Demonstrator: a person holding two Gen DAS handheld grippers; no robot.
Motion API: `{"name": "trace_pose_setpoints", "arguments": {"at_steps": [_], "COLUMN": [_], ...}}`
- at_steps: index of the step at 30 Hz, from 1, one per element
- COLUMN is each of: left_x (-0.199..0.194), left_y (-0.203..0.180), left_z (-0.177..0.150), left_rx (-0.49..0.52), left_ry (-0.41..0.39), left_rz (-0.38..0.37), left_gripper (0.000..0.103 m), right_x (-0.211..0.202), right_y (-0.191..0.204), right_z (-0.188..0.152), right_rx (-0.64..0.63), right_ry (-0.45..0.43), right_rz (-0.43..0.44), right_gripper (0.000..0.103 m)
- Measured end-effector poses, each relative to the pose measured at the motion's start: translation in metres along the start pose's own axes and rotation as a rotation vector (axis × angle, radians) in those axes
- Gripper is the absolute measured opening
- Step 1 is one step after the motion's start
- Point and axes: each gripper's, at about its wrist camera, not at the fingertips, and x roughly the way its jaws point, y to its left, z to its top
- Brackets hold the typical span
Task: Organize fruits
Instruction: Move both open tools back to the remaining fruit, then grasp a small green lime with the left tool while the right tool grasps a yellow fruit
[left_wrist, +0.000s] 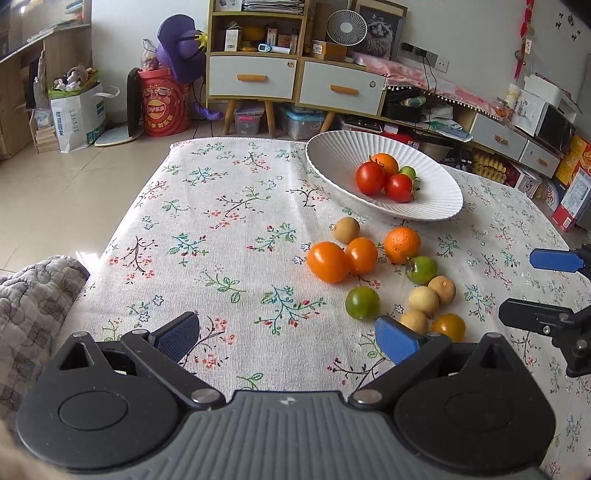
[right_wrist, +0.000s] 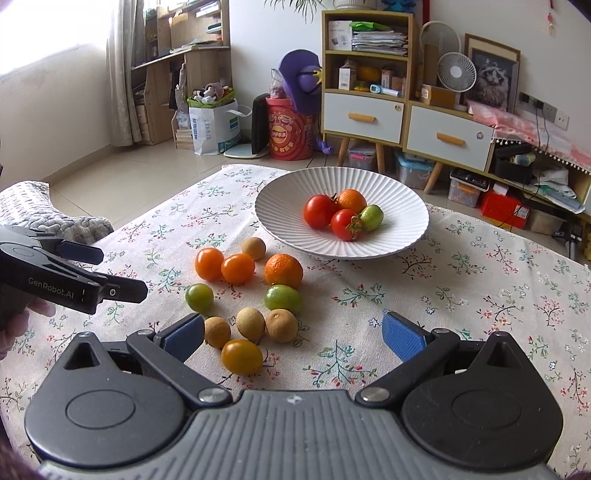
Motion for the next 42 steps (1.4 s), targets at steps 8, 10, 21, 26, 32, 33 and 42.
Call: {"name": "trace_pose_setpoints", "arguments": {"at_steps": [8, 10, 21, 26, 32, 33, 42], "left_x": [0.003, 0.005, 0.025, 0.028, 0.033, 0.034, 0.038], "left_y": [-0.010, -0.014, -0.022, -0.025, -0.029, -0.029, -0.032], "left_z": [-0.010, -0.014, -0.034, -0.033, -0.031, -0.031, -0.024], "left_rx": [0.049, 0.069, 0.162, 0.176, 0.189, 0.193, 0.192], "left_ry": [-0.001, 0.006, -0.004, -0.046, -0.081, -0.086, -0.106], "left_rz": [-0.023, -0.032, -0.022, -0.044, -0.061, -0.064, -0.081], "left_gripper": [0.096, 0.096, 0.096, 0.096, 0.096, 0.096, 0.082], "right_x": [0.004, 0.007, 0.017, 0.022, 0.027, 0.028, 0.028], "right_y": [-0.002, -0.004, 0.010, 0.018, 0.023, 0.024, 0.032], "right_z": [-0.021, -0.026, -0.041, -0.045, -0.043, -0.042, -0.036], "right_rx": [-0.024, -0.026, -0.105, -0.147, -0.137, -0.136, -0.145], "right_ry": [0.037, 0.049, 0.062, 0.068, 0.049, 0.048, 0.048], "right_rz": [-0.009, -0.011, 0.020, 0.048, 0.061, 0.062, 0.080], "right_gripper": [0.102, 0.102, 0.102, 0.102, 0.101, 0.100, 0.082]}}
